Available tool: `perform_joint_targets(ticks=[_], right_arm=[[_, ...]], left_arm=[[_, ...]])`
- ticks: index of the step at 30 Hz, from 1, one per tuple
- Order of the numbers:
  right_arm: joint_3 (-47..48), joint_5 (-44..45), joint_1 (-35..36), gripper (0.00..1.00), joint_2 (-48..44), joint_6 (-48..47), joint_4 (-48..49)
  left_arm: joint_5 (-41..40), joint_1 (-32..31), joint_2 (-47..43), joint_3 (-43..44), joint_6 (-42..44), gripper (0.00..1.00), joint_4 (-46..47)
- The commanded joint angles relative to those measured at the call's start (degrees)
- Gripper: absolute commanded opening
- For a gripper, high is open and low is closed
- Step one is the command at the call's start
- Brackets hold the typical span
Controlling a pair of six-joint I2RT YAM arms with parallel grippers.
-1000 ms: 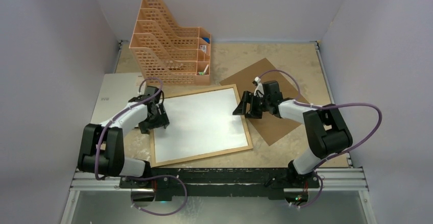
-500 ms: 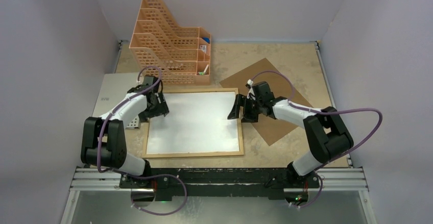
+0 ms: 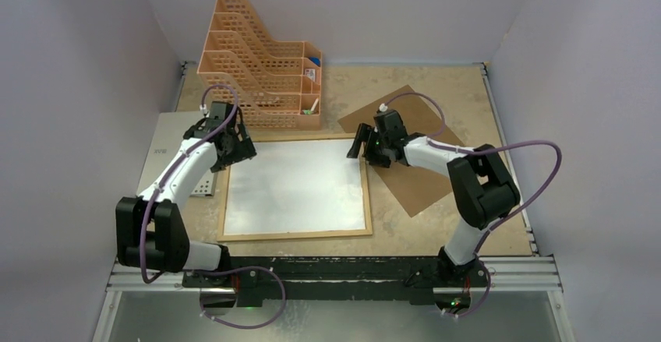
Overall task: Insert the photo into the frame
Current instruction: Move the photo frame to the center of the board.
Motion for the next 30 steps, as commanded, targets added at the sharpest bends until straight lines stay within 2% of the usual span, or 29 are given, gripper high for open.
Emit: perform_joint_targets(ticks=[1,5,8,12,16,21,24,27,30], right_arm=[[4.80,16.38,-1.88,0.83,5.12,-0.12,-4.06],[8.41,22.22,-2.96,0.84,8.38,-1.48,-6.31],[11.00,22.90,-3.82,0.84,10.57,-2.34,-6.41],[15.63,18.64,-4.27,0.84,10.95,-4.93,-5.43],[20.10,10.64,-5.69,0.84,7.82,-6.79,-4.91],[23.40,8.08,-14.18,0.84,5.36,-7.94,-1.78],[29.43,10.53,-20.30,0.84,9.91,-12.21,-3.48],[35.54,16.78,-24.18,0.84,15.60,-17.00,-4.17],[40.48,19.45,-28.46,0.85,21.35,-20.79,-4.43]], left_arm=[[5.66,0.08,-1.98,3.37,0.66,0.78,1.94],[9.02,0.00,-2.75,4.66,0.54,0.77,4.23],[12.07,0.00,-3.00,5.26,1.08,0.77,6.91],[18.48,-0.13,-2.16,6.04,1.48,0.77,10.99],[25.46,-0.78,0.43,7.22,0.54,0.77,16.40],[27.58,-6.89,5.43,9.85,-1.51,0.77,23.75],[28.92,-12.57,10.11,12.15,-2.26,0.77,29.11],[33.53,-17.77,16.92,14.60,-3.63,0.77,35.37],[35.00,-22.65,24.08,20.38,-2.67,0.77,36.28]])
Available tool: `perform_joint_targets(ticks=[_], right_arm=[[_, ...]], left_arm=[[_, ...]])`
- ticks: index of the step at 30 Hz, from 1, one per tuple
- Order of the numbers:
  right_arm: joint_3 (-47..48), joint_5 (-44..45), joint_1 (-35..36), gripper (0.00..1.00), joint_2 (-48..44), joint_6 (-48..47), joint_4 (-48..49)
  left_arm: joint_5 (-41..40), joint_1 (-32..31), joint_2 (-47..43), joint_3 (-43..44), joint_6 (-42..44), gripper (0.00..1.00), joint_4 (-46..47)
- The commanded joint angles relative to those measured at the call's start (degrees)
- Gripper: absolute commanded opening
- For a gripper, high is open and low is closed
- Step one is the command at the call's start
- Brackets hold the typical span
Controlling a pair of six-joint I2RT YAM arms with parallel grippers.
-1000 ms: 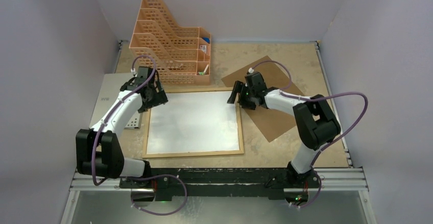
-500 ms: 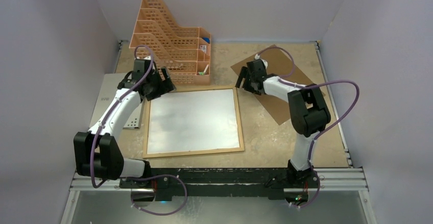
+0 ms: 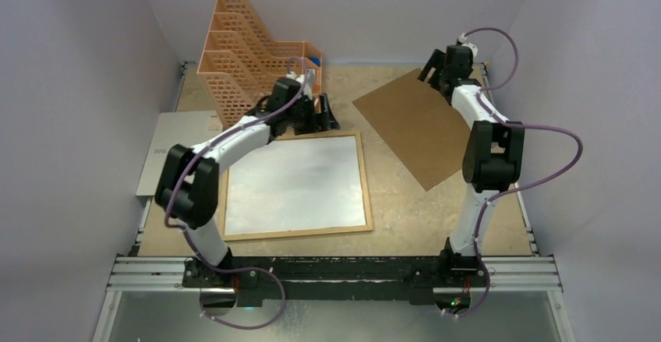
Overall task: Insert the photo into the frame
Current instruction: Move the photo frame to the center of the board.
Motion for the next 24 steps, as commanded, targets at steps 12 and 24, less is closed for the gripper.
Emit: perform_joint_targets(ticks=[12,24], right_arm=[[17.11,-2.39,-14.72,0.85,20.41,-11.13,-9.17],[6.60,-10.39,-15.91,0.84,15.80,-7.56,-18.66]], left_arm=[[7.07,-16.97,28.82,28.06,-0.62,0.74,0.66],[4.82,-17.43,36.68,34.35,-8.99,0.72,-9.09]])
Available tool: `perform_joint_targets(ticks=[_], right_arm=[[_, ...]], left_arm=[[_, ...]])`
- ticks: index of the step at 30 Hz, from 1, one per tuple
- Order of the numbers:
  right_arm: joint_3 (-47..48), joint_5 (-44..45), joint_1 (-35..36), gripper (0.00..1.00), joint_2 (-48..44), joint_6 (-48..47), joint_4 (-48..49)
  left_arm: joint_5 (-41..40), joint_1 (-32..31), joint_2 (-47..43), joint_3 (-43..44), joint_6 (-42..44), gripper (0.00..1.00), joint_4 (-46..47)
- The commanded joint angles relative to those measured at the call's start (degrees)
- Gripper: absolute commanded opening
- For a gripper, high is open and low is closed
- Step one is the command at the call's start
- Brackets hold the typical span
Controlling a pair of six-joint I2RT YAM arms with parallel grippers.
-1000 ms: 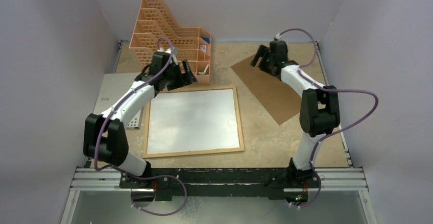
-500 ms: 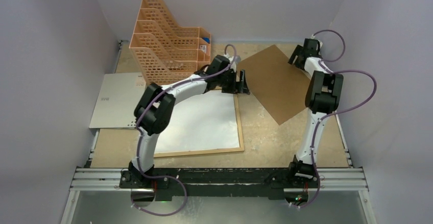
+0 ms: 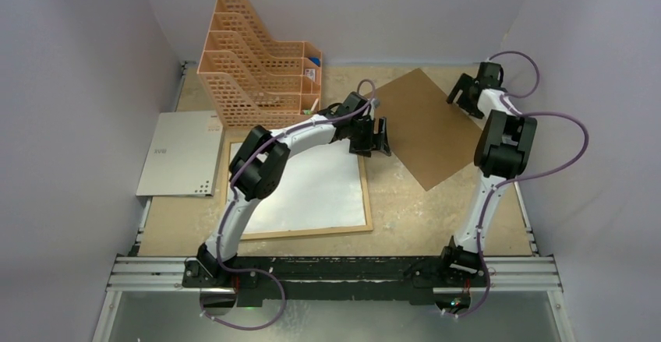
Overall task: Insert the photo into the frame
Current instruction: Move the photo frame to the center of the board, then move the photo frame item to the center of the board.
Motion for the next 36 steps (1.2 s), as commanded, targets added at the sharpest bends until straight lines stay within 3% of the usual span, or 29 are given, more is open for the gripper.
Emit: perform_joint_targets(ticks=[1,13,20,30,36], right_arm=[[-6.86,-3.98,0.10,0.84,-2.76,2.10,-9.68],[-31.55,-7.92,0.34,0.83,-17.31,5.36,-2.92],[-44.44,-10.21,0.22,0.83,-26.68,9.77,0.04],[-54.37,-13.26,0.18,0.82,-34.31,14.77,4.85],[-55.67,-13.19,0.18,0.83,-34.87,15.74,5.66]], left_arm=[[-0.58,0.06,2.30,2.20,-4.26,0.72,-1.72],[-3.41,-0.41,7.44,2.63,-8.46,0.71,-2.50],[0.71,-0.30,6.07,1.30,-9.06,0.71,-2.38],[11.24,-0.21,2.35,-2.03,-14.31,0.68,10.67],[16.71,-0.14,-0.35,-2.28,-17.56,0.67,18.00]])
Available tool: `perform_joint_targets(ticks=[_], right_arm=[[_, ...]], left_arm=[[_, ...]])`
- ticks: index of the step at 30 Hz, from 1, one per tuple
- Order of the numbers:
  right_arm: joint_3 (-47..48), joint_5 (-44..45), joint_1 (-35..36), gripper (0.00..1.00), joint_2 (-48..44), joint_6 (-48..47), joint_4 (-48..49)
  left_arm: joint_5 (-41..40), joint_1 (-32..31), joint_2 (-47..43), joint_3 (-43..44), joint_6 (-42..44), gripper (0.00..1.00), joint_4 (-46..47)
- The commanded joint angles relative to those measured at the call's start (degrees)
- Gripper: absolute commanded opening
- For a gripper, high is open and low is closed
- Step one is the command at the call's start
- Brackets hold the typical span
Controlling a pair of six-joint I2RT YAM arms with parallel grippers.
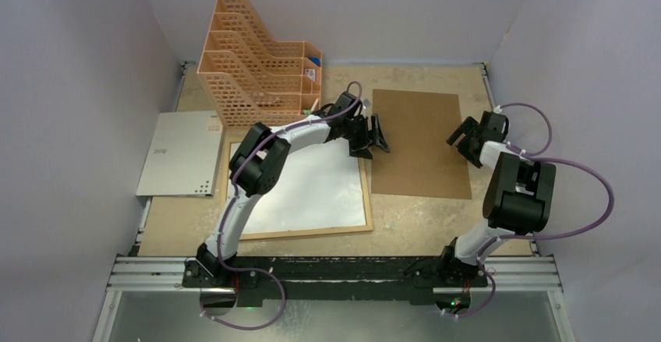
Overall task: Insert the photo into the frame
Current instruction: Move the photo frame item to the center of the board.
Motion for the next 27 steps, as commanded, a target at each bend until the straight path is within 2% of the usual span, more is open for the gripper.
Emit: perform_joint_targets(ticks=[1,14,19,27], right_arm=[[-3.16,-10.20,2.34,0.82,1.11,6.25,-9.31],[-4.18,-11.45,2.27,0.82,1.09,7.50,-7.77],[-3.45,-12.28,2.32,0.82,2.07,6.51,-7.78],[-7.25,-18.79,5.37,0.82,0.80,7.66,-6.01]], left_arm=[[9.04,-2.74,-3.65,-0.40,-5.39,0.67,13.51],[10.61,-3.33,-9.03,-2.83,-5.35,0.65,16.79],[8.80,-3.30,-11.74,-4.87,-3.58,0.65,14.17],[4.10,-3.26,-17.02,-11.35,-1.71,0.65,9.34]])
